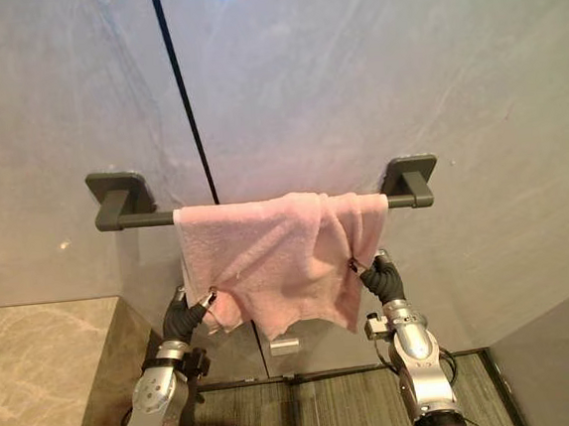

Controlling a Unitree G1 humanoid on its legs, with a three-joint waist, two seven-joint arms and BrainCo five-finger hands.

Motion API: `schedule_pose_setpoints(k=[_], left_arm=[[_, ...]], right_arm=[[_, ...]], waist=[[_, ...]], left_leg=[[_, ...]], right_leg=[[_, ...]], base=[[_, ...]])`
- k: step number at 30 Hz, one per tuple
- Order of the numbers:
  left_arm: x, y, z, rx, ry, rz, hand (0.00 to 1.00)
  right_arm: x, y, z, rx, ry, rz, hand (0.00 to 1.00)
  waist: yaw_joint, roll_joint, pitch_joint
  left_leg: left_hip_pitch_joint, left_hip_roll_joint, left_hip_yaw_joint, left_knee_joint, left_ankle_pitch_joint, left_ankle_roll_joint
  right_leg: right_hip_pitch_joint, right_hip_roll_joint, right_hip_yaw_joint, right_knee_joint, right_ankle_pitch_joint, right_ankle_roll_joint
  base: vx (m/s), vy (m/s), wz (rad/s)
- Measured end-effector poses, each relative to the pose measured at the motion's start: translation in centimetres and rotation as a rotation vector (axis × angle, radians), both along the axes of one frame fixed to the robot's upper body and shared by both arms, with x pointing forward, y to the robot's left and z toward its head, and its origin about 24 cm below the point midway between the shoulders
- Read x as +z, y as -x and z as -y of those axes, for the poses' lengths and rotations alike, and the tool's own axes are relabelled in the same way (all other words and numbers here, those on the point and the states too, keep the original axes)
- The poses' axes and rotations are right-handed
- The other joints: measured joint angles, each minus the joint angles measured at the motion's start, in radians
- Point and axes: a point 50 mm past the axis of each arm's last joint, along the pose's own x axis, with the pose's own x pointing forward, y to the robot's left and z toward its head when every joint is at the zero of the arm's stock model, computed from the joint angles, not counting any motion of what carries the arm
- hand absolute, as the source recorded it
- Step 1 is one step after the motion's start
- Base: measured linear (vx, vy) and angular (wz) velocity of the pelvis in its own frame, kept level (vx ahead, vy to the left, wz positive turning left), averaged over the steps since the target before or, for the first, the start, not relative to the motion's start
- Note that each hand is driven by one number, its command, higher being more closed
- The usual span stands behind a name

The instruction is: Organize washtable

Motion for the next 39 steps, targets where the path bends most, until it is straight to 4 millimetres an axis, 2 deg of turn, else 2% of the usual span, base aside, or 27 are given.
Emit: schedule_pose_setpoints(k=[5, 6, 9, 10, 13, 16, 23, 28, 32, 36, 39], left_arm=[[-1.2, 0.5, -0.3, 0.013, -0.006, -0.065, 0.0], [-1.6, 0.6, -0.4, 0.016, -0.007, -0.087, 0.0], [-2.1, 0.8, -0.4, 0.022, -0.009, -0.117, 0.0], [-2.3, 0.9, -0.6, 0.034, -0.011, -0.135, 0.0], [-3.2, 1.8, -1.1, 0.062, -0.014, -0.188, 0.0], [-4.1, 2.5, -1.2, 0.071, -0.016, -0.243, 0.0], [-4.7, 3.4, -1.5, 0.098, -0.02, -0.283, 0.0], [-5.1, 4.3, -2.4, 0.145, -0.023, -0.308, 0.0], [-4.2, 4.7, -4.1, 0.237, -0.03, -0.274, 0.0], [-1.0, 4.6, -5.7, 0.389, 0.044, -0.122, 0.0], [1.1, 4.9, -6.1, 0.426, 0.068, -0.03, 0.0]], right_arm=[[-2.7, 0.7, 0.1, -0.034, 0.013, -0.147, 0.0], [-4.1, 1.2, 0.3, -0.049, 0.021, -0.229, 0.0], [-5.8, 2.6, 0.5, -0.059, 0.021, -0.33, 0.0], [-6.0, 2.8, 0.4, -0.057, 0.022, -0.343, 0.0], [-6.4, 3.2, 0.3, -0.045, 0.047, -0.368, 0.0], [-6.6, 3.5, 0.0, -0.039, 0.047, -0.378, 0.0], [-7.6, 4.8, -0.6, -0.047, 0.029, -0.431, 0.0], [-8.2, 6.0, 0.5, -0.123, 0.045, -0.466, 0.0], [-7.6, 7.0, 2.8, -0.259, 0.034, -0.449, 0.0], [-5.1, 8.2, 6.5, -0.448, 0.065, -0.347, 0.0], [-3.6, 9.0, 8.4, -0.562, 0.09, -0.288, 0.0]], waist=[[0.003, -0.01, 0.004], [0.008, -0.01, 0.005], [0.011, -0.006, 0.009], [0.009, 0.006, 0.021], [-0.002, 0.02, 0.033], [-0.005, 0.013, 0.038], [-0.008, 0.011, 0.038], [-0.012, 0.013, 0.038], [-0.012, 0.015, 0.039], [-0.014, 0.023, 0.042], [-0.016, 0.024, 0.043]], left_leg=[[-0.002, -0.001, 0.0, 0.0, 0.0, 0.0], [-0.004, -0.001, 0.0, 0.0, 0.0, 0.0], [-0.01, -0.002, -0.002, 0.0, -0.001, 0.0], [-0.01, -0.002, -0.002, 0.0, -0.001, 0.0], [-0.008, 0.001, -0.004, 0.006, -0.001, 0.0], [-0.001, 0.002, -0.005, 0.006, -0.001, 0.0], [0.009, 0.001, -0.006, 0.005, 0.0, 0.0], [0.011, 0.0, -0.007, 0.0, 0.0, 0.0], [0.012, 0.0, -0.008, 0.006, 0.0, 0.0], [0.014, -0.001, -0.01, 0.006, 0.0, 0.001], [0.022, -0.001, -0.013, 0.006, -0.002, 0.001]], right_leg=[[0.0, 0.0, -0.001, -0.004, 0.001, 0.001], [0.0, -0.001, -0.001, -0.008, 0.002, 0.001], [0.0, -0.001, -0.004, -0.017, 0.008, 0.002], [0.001, -0.001, -0.004, -0.018, 0.009, 0.002], [0.003, 0.002, -0.003, -0.019, 0.009, 0.002], [0.018, 0.004, -0.004, -0.023, 0.01, 0.002], [0.019, 0.001, -0.003, -0.019, 0.012, 0.001], [0.019, -0.001, -0.003, -0.016, 0.013, 0.001], [0.02, -0.001, -0.003, -0.016, 0.013, 0.001], [0.024, -0.003, -0.006, -0.014, 0.012, 0.002], [0.036, -0.003, -0.01, -0.014, 0.009, 0.003]], base=[[0.0, 0.0, 0.0], [0.0, 0.0, 0.0], [0.0, 0.0, 0.0], [0.0, 0.0, 0.0], [0.01, -0.01, -0.01], [0.0, 0.0, 0.0], [-0.05, -0.005, 0.0], [-0.05, -0.009, 0.0], [0.0, 0.0, 0.0], [0.0, 0.0, 0.0], [-0.01, -0.012, 0.03]])
